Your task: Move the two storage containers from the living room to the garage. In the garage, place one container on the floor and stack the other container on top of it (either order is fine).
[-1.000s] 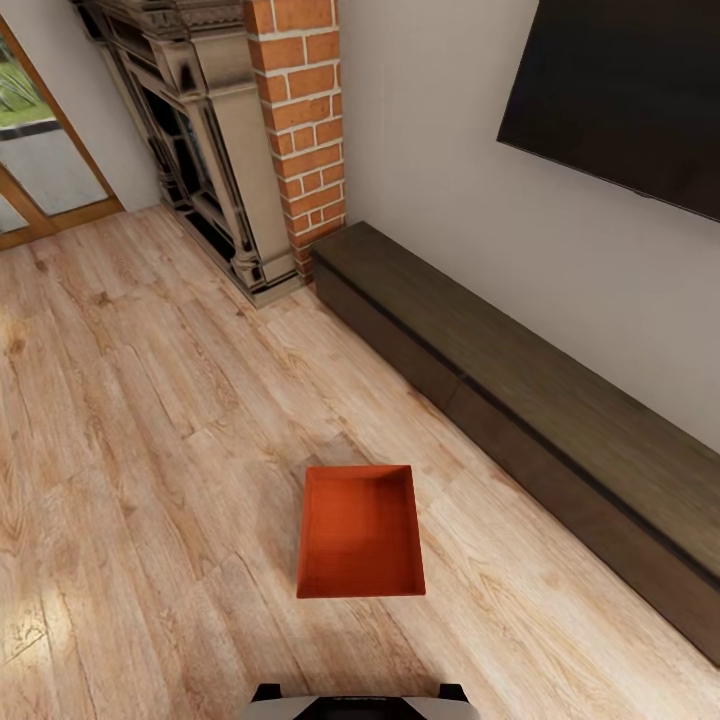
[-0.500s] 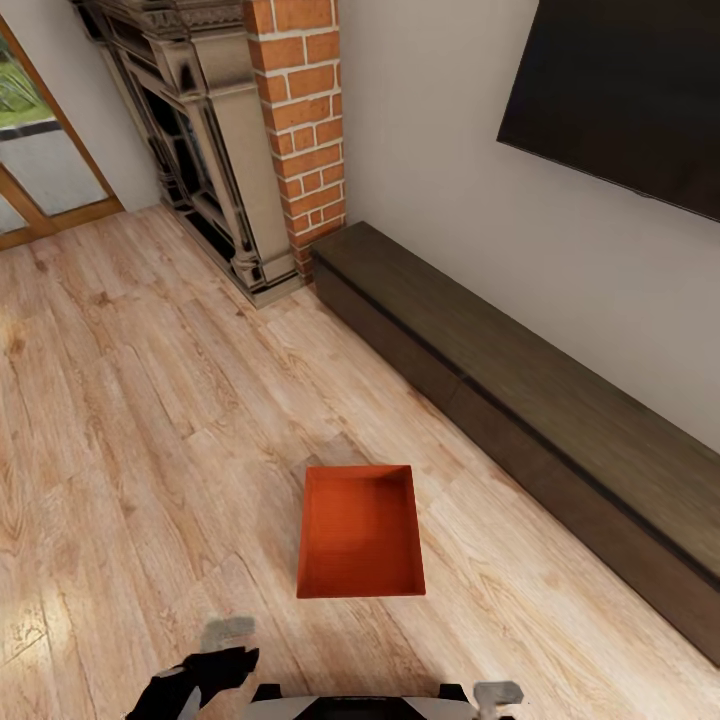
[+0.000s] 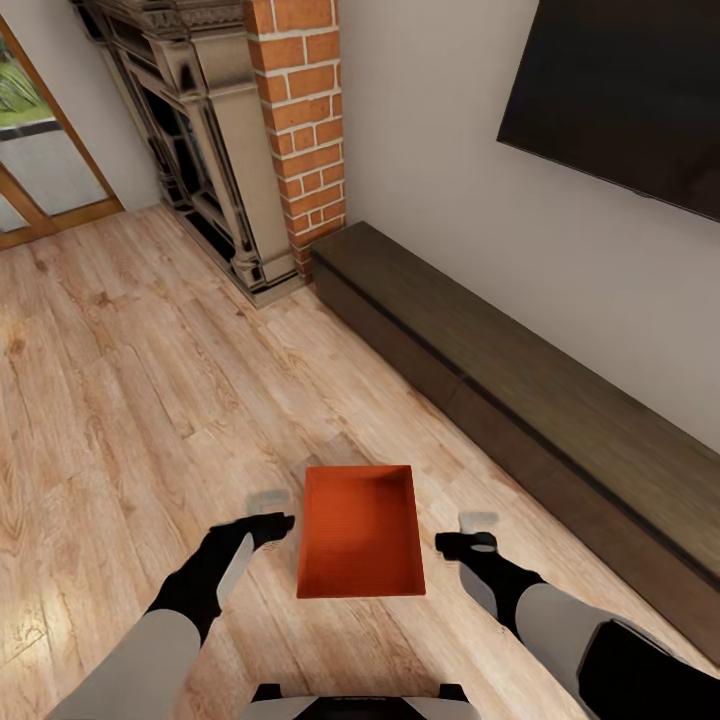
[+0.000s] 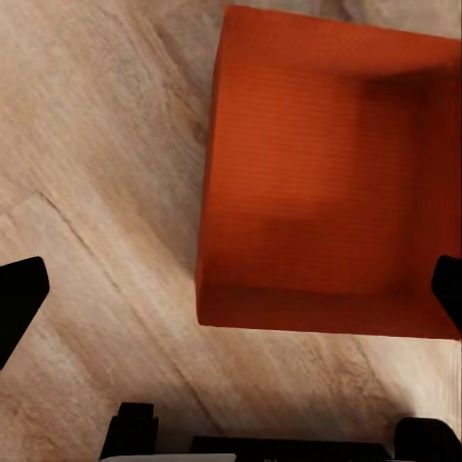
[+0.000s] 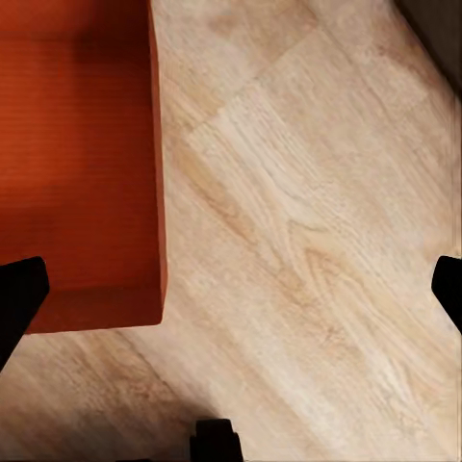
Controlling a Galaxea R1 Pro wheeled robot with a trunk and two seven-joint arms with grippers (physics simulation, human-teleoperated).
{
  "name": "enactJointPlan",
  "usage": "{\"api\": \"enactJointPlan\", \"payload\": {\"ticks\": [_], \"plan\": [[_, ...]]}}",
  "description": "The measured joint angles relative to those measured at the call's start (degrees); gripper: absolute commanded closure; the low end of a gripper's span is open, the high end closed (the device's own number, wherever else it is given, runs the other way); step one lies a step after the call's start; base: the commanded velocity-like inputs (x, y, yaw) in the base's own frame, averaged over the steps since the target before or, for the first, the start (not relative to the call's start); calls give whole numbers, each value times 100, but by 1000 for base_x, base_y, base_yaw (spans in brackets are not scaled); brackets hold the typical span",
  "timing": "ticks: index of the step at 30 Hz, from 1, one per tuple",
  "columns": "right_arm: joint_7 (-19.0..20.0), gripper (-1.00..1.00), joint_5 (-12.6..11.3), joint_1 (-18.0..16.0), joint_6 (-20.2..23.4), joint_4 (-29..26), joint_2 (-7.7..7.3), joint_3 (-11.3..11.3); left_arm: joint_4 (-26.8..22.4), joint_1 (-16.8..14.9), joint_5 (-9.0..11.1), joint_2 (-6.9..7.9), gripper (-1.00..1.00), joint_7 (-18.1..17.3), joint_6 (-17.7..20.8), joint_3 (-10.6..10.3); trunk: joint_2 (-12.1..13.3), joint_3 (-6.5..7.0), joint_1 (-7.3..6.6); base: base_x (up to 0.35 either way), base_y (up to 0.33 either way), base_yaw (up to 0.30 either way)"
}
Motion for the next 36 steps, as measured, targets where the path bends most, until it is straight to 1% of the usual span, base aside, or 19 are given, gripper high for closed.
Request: {"api": "enactJointPlan", "payload": {"ticks": [1, 3, 5, 9, 10, 11, 13, 15, 17, 19, 26, 36], "plan": [[-41, -100, -2, -13, 5, 5, 1, -1, 2, -11, -7, -10, -100, 6, -10, -1, 0, 0, 0, 0, 0, 0], [-254, -100, -6, -45, 16, 17, 24, -1, -27, -53, -20, -42, -100, 27, -13, -2, 0, 0, 0, 0, 0, 0], [-390, -100, -10, -70, 27, 20, 109, -1, -5, -103, -24, -58, -100, 42, 8, -3, 0, 0, 0, 0, 0, 0], [-523, -100, -14, -107, 38, 81, 417, 0, 128, -184, -62, -97, -100, 87, 56, -10, 0, 0, 0, 0, 0, 0], [-556, -100, -14, -121, 42, 93, 469, -5, 236, -191, -139, -165, -100, 143, 60, -20, 0, 0, 0, 0, 0, 0], [-578, -100, -14, -128, 43, 99, 491, -7, 307, -195, -228, -215, -100, 188, 41, -24, 0, 0, 0, 0, 0, 0], [-604, -100, -12, -136, 42, 104, 541, -7, 396, -198, -382, -272, -100, 240, 2, -26, 0, 0, 0, 0, 0, 0], [-615, -100, -12, -138, 41, 107, 600, -4, 438, -199, -436, -295, -100, 257, -19, -27, 0, 0, 0, 0, 0, 0], [-622, -100, -8, -140, 39, 107, 692, -2, 460, -200, -457, -305, -100, 267, -31, -27, 0, 0, 0, 0, 0, 0], [-624, -100, -6, -140, 36, 105, 734, -2, 456, -200, -461, -309, -100, 274, -35, -25, 0, 0, 0, 0, 0, 0], [-627, -100, -3, -141, 17, 96, 763, -2, 354, -201, -476, -313, -100, 294, -45, 3, 0, 0, 0, 0, 0, 0], [-627, -100, -4, -141, 24, 95, 727, -5, 207, -200, -499, -334, -100, 304, -34, 4, 0, 0, 0, 0, 0, 0]]}}
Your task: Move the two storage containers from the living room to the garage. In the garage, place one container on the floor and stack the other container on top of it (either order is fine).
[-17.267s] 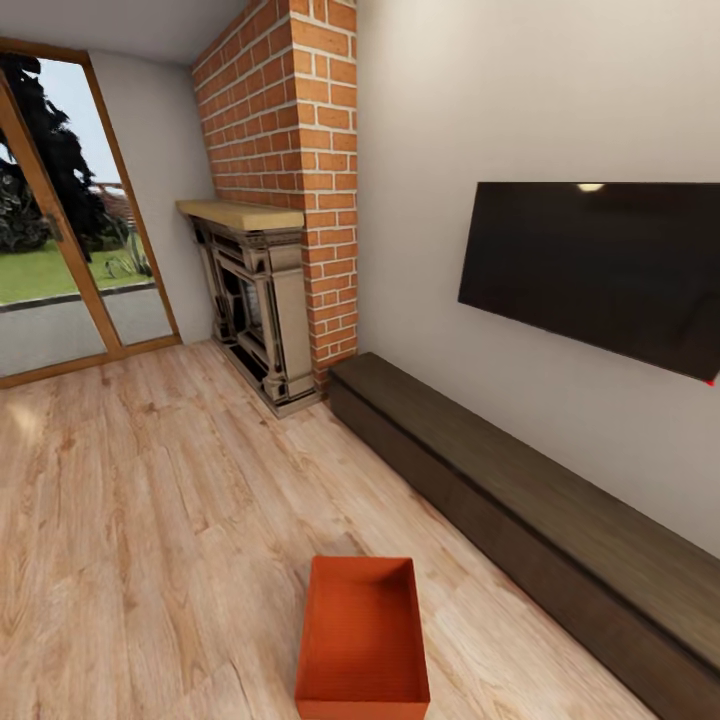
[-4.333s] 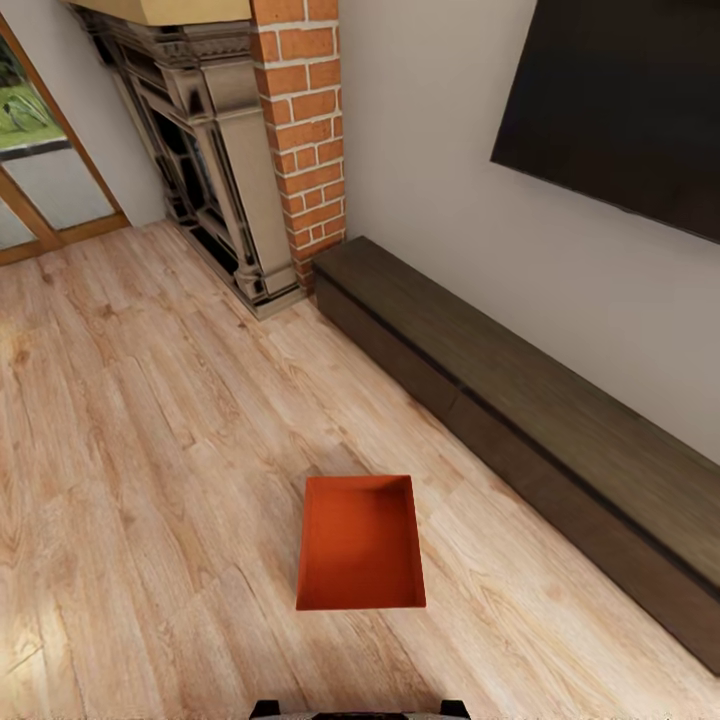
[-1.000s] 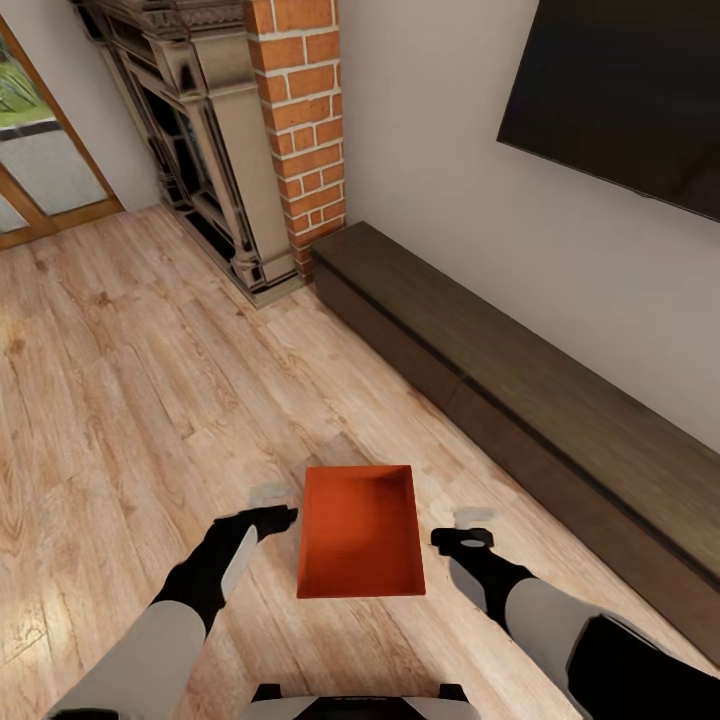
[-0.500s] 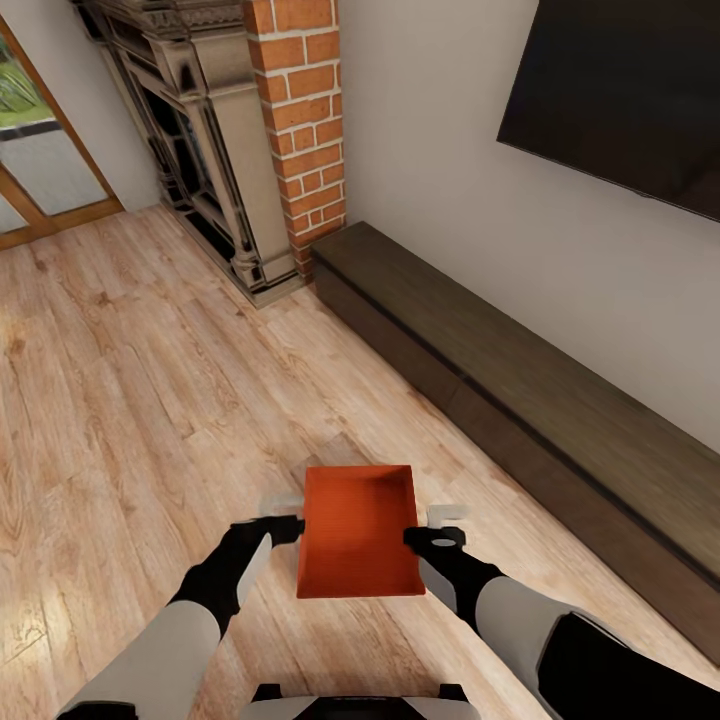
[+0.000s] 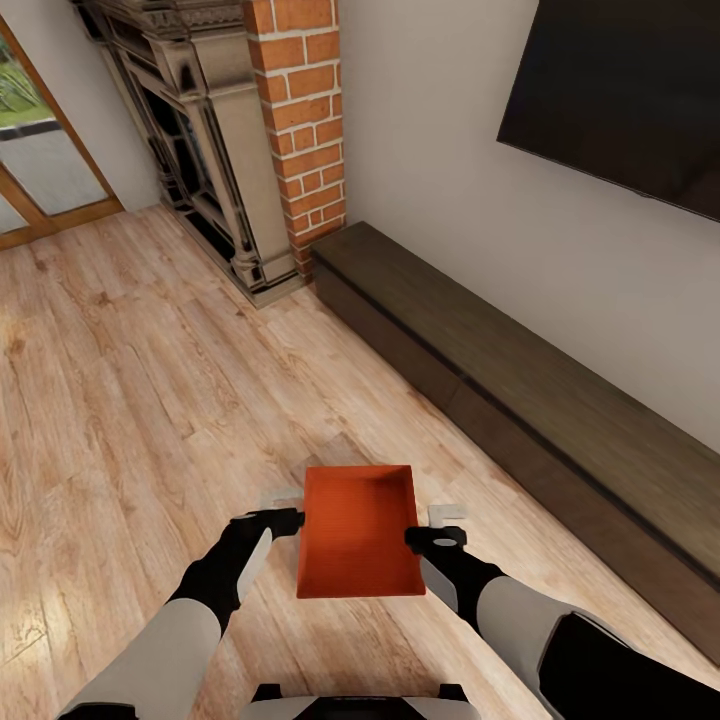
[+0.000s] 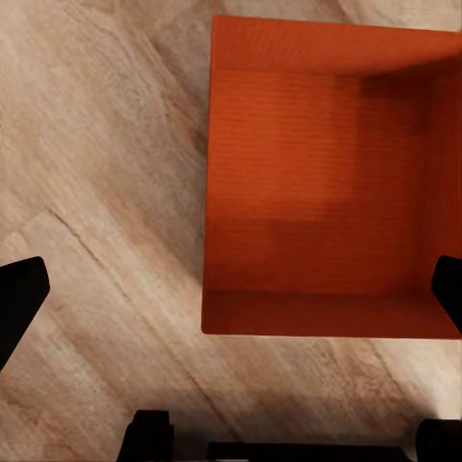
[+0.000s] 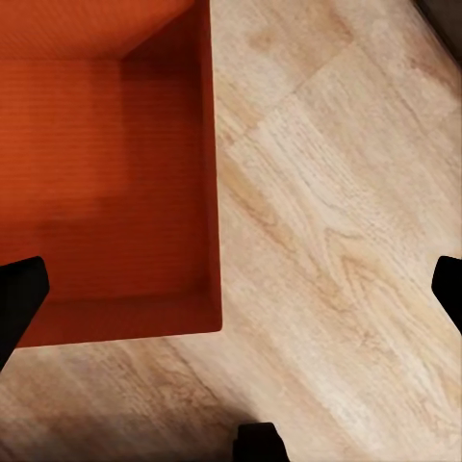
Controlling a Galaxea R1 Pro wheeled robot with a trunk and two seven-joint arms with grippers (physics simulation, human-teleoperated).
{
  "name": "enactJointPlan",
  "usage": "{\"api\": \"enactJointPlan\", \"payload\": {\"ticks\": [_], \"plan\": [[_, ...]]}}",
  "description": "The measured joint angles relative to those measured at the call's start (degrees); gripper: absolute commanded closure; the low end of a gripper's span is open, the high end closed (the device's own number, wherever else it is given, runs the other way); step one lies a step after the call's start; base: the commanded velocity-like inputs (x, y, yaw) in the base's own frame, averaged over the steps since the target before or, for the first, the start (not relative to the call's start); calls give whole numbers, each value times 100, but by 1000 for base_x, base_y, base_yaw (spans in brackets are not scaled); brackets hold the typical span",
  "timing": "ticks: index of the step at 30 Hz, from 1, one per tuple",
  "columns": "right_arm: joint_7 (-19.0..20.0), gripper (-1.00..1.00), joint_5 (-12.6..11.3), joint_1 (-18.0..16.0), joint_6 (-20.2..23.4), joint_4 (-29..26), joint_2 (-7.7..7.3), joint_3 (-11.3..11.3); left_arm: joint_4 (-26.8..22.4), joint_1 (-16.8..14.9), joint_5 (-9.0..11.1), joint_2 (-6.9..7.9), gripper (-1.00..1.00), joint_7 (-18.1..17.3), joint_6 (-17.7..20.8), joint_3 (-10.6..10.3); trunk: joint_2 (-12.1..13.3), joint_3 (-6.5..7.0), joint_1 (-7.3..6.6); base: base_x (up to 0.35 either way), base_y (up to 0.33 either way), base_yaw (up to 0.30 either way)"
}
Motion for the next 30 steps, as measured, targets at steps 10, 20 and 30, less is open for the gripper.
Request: {"api": "enactJointPlan", "payload": {"ticks": [10, 20, 30], "plan": [[0, -100, -1, 0, 8, 0, -9, -6, -265, 0, 26, 5, -100, -25, 31, 9, -320, -143, 176, 0, 0, 0], [-37, -100, 0, 0, 5, -3, -21, -6, -279, 0, -3, 4, -100, -41, 31, -5, -722, -323, 396, 0, 0, 0], [-165, -100, 1, -84, 12, -67, -27, -4, -274, 0, -20, 5, -100, -10, 9, 0, -842, -377, 462, 0, 0, 0]]}}
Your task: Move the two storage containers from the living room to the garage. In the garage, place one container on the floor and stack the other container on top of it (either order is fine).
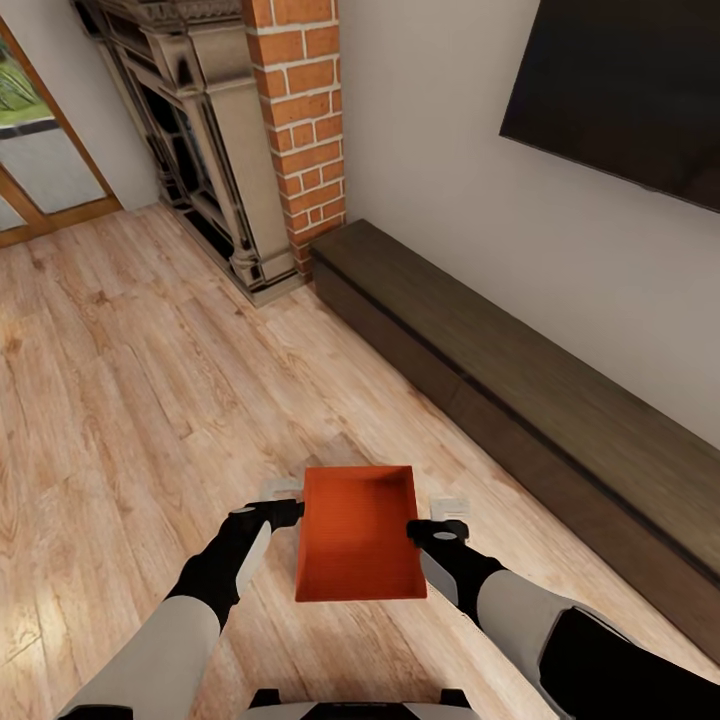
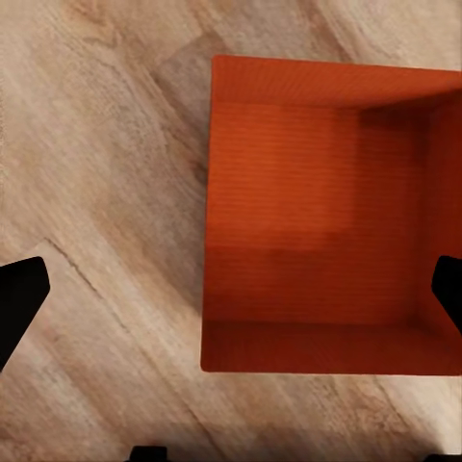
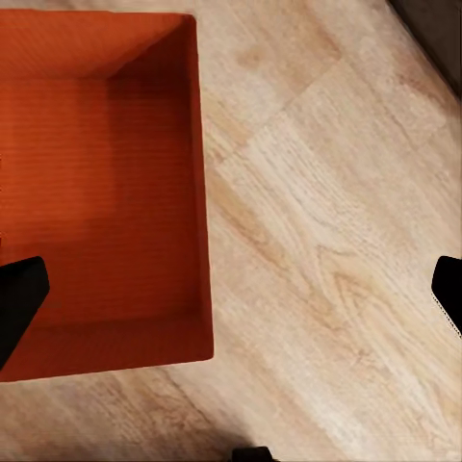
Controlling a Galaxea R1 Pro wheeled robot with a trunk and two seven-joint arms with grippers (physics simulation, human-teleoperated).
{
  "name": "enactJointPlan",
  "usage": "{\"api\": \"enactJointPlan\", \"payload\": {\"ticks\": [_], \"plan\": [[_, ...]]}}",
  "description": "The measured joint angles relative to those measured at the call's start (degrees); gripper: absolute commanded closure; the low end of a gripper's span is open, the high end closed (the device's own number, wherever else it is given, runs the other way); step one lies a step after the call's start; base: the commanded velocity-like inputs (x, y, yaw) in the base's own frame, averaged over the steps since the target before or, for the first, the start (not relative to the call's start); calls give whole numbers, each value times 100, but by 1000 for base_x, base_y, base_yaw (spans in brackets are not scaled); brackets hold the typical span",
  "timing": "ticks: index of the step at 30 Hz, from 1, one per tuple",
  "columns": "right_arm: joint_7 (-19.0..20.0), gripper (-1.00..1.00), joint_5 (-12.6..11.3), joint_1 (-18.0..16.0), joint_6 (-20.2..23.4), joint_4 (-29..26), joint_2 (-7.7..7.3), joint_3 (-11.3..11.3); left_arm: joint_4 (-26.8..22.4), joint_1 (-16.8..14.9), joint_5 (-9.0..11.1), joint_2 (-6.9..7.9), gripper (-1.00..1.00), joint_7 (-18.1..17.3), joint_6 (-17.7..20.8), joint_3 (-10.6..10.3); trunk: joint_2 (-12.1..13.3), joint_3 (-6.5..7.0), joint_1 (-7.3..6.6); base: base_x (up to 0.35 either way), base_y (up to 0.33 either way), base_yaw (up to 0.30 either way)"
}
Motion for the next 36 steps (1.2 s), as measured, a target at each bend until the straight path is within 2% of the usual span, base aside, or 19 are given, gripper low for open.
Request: {"api": "enactJointPlan", "payload": {"ticks": [2, 3, 12, 16, 22, 36], "plan": [[1, -100, -5, -112, 65, -2, 3, 0, 2, 0, 3, -8, -100, 2, 2, -3, -80, -36, 44, 0, 0, 0], [2, -100, 5, -171, 115, 3, 14, 3, 3, 0, 3, -71, -100, 2, 2, -6, -82, -37, 44, 0, 0, 0], [2, -100, 3, -180, 126, 9, 7, -2, 13, 0, -2, -85, -100, 2, 3, -7, -82, -37, 44, 0, 0, 0], [3, -100, 2, -180, 157, 9, 9, -2, 44, 0, -2, -82, -100, 2, 16, -8, -241, -108, 132, 0, 0, 0], [6, -100, -12, -180, 426, 14, 6, -1, 70, 0, -2, -84, -100, 2, 23, -8, -482, -216, 264, 0, 0, 0], [6, -100, -19, -180, 479, 13, 1, -1, 91, 0, 16, -88, -100, 1, 40, -8, -1044, -468, 571, 0, 0, 0]]}}
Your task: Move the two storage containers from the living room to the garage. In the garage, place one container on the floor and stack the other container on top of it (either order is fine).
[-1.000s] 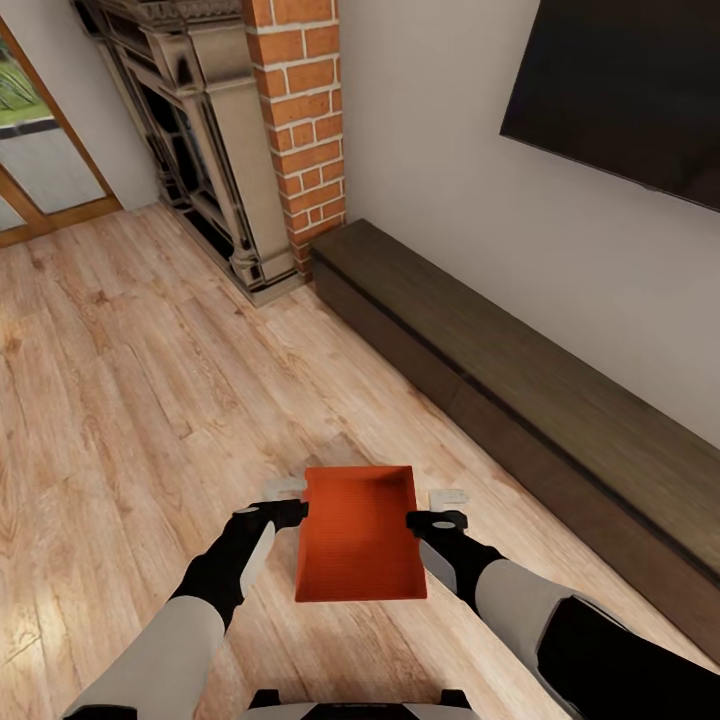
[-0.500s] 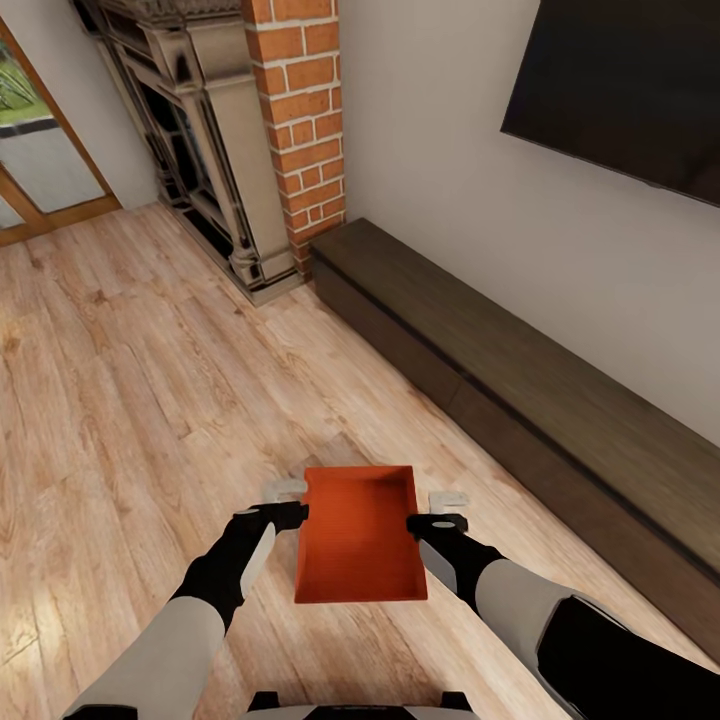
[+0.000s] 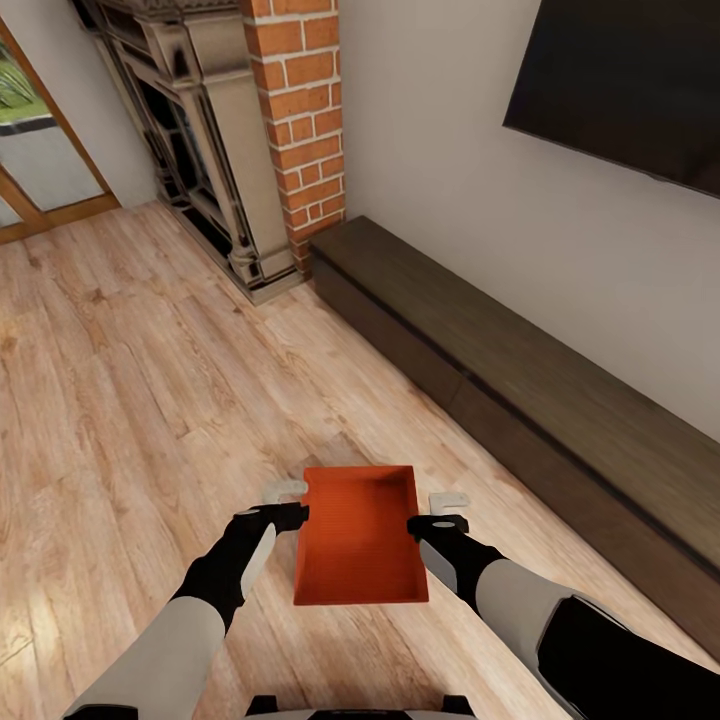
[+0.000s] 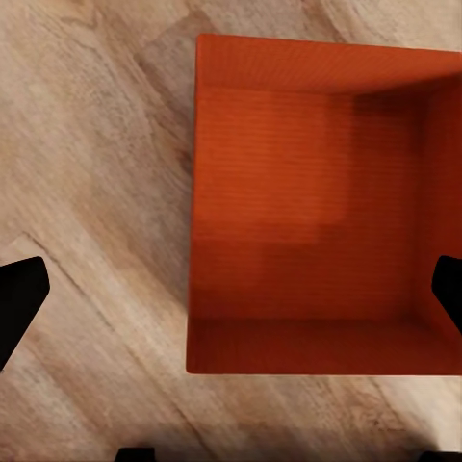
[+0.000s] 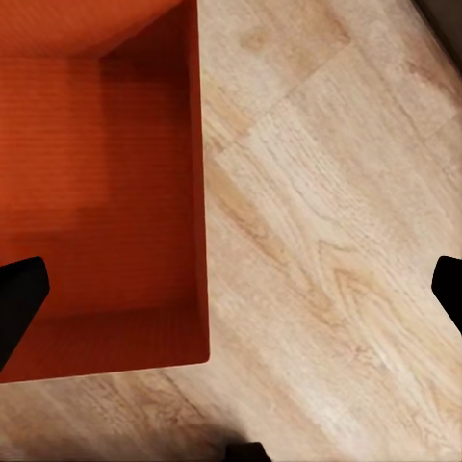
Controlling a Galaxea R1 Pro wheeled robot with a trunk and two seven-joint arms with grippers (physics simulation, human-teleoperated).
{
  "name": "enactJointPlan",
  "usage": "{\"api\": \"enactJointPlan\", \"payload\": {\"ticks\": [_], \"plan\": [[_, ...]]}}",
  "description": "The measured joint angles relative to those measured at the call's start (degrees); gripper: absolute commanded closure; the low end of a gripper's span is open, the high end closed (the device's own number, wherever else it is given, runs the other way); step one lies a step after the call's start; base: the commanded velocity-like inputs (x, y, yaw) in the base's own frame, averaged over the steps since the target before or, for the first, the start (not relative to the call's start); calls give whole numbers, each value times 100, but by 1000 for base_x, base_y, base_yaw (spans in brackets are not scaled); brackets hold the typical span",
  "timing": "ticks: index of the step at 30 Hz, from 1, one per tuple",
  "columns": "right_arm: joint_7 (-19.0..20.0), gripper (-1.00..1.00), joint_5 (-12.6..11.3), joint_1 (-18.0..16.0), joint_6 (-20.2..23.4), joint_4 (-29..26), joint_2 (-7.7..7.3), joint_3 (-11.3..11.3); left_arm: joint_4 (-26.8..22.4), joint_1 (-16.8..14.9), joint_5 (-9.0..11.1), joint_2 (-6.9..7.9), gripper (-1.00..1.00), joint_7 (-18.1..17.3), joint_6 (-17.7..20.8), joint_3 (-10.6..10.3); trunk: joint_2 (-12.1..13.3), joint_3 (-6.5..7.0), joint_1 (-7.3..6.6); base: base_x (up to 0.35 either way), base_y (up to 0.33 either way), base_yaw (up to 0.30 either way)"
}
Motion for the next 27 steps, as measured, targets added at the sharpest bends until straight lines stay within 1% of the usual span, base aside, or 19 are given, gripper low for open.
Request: {"api": "enactJointPlan", "payload": {"ticks": [20, 27], "plan": [[0, -100, -1, 0, -9, 0, 0, 0, 78, 0, 53, 2, -100, -3, 32, 1, -803, -359, 440, 0, 0, 0], [0, -100, -1, 0, -9, 0, 0, 0, 138, 0, 3, 8, -100, -1, 27, 0, -1084, -485, 593, 0, 0, 0]]}}
